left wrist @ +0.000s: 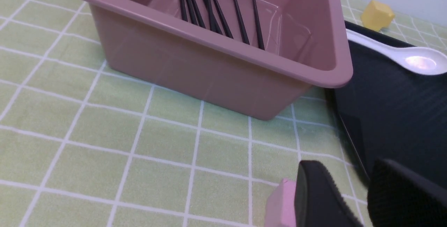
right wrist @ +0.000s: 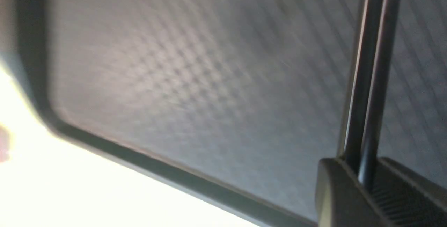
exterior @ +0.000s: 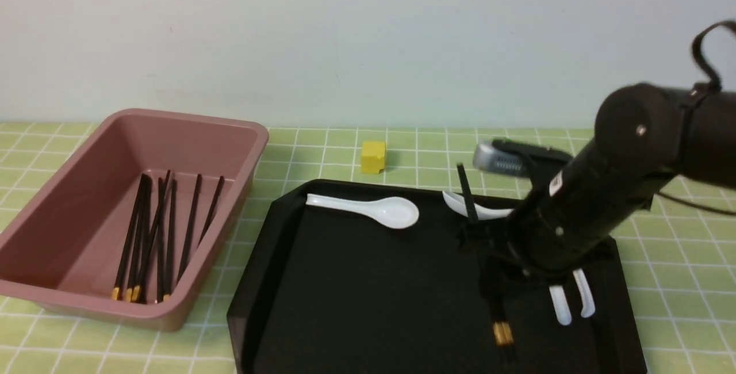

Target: On green tablecloth take chopsticks from black tray and put them in box.

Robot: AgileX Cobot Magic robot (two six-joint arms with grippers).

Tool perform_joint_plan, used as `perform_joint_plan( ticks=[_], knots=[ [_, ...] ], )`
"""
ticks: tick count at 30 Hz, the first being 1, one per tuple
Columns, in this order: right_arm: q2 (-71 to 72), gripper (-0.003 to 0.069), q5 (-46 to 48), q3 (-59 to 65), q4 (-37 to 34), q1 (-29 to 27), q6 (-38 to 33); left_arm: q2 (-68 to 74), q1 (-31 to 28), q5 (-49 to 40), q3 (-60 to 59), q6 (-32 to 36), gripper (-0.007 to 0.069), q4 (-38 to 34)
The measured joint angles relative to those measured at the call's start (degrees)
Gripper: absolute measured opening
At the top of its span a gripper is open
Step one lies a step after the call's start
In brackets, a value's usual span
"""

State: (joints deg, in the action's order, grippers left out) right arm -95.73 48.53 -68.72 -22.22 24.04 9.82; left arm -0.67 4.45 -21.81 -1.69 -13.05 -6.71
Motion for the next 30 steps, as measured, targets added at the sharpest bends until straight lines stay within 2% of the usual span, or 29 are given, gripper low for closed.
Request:
perform_joint_plan(
  ticks=[4, 9, 16, 21, 24, 30],
  knots=[
    [0.12, 0.0129, 0.94, -4.7, -4.7, 0.05, -5.62, 0.0, 0.0, 0.0, 0.0, 0.0, 0.0238, 0.0],
    [-4.42, 0.0129, 0.99, -17.76, -13.96, 2.73, -13.84, 0.0, 0.0, 0.0, 0.0, 0.0, 0.0238, 0.0],
    [-16.35, 0.0129, -3.16, -34.96, -17.74, 10.5, -16.34, 0.0, 0.0, 0.0, 0.0, 0.0, 0.0238, 0.0],
    [-30.31, 0.0136, -13.54, -49.9, -18.58, 18.41, -16.66, 0.0, 0.0, 0.0, 0.0, 0.0, 0.0238, 0.0],
    [-35.86, 0.0176, -17.46, -54.59, -18.93, 21.07, -16.66, 0.0, 0.0, 0.0, 0.0, 0.0, 0.0238, 0.0],
    [-42.39, 0.0362, -20.64, -58.19, -18.93, 23.18, -17.6, 0.0, 0.0, 0.0, 0.0, 0.0, 0.0238, 0.0]
  ],
)
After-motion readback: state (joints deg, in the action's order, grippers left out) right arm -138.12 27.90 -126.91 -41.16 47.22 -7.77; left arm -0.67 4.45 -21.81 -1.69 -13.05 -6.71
